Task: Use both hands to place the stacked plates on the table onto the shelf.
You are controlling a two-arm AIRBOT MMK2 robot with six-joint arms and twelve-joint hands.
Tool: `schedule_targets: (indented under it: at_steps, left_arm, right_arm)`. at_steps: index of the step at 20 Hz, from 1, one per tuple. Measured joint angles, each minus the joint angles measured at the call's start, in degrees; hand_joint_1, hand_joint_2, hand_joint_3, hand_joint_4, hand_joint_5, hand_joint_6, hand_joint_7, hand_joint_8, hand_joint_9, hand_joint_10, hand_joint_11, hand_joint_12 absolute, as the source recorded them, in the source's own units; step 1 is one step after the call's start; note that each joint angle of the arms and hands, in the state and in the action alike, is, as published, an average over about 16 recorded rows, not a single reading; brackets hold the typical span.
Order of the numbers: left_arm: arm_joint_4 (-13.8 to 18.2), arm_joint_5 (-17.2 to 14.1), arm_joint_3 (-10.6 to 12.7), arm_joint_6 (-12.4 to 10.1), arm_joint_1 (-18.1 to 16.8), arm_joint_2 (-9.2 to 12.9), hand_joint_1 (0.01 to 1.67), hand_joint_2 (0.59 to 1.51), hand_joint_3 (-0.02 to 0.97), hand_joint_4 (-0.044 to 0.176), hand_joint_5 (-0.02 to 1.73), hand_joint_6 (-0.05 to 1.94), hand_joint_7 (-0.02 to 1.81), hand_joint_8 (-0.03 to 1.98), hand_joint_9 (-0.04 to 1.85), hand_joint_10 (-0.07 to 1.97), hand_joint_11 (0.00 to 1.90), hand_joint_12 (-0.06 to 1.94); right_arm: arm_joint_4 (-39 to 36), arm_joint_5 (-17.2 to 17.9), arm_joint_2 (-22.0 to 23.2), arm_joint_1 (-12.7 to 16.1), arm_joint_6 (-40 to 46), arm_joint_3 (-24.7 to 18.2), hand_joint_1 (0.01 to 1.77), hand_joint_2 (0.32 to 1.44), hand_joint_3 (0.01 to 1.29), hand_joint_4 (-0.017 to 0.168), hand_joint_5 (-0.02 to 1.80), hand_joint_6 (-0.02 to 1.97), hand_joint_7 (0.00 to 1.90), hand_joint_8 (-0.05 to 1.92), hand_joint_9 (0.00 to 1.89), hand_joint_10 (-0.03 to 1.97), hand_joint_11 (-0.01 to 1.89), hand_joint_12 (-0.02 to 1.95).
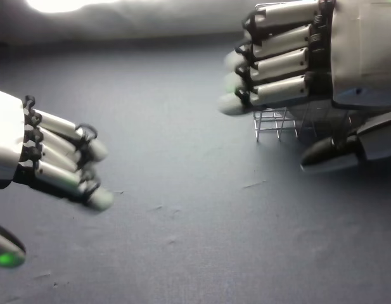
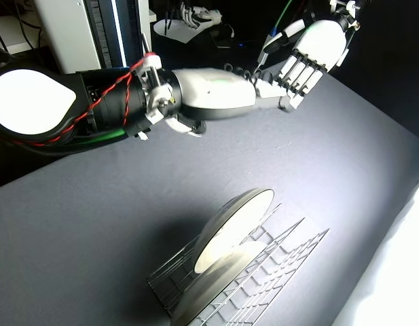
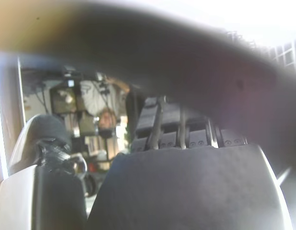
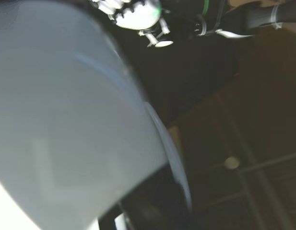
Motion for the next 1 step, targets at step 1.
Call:
schedule_targets:
  at_steps: [1]
  left_arm:
    - [0.0, 0.0, -0.1, 0.0, 0.0, 0.0, 0.02, 1.178, 0.019, -0.004, 0.19, 0.15, 0.21, 0.17, 0.18, 0.19, 0.10, 0.26]
  right_arm:
    - [-0.5, 0.7, 0.0, -0.2, -0.3, 0.0, 0.69, 1.01, 0.01, 0.003, 0.20, 0.15, 0.20, 0.21, 0.20, 0.23, 0.09, 0.86]
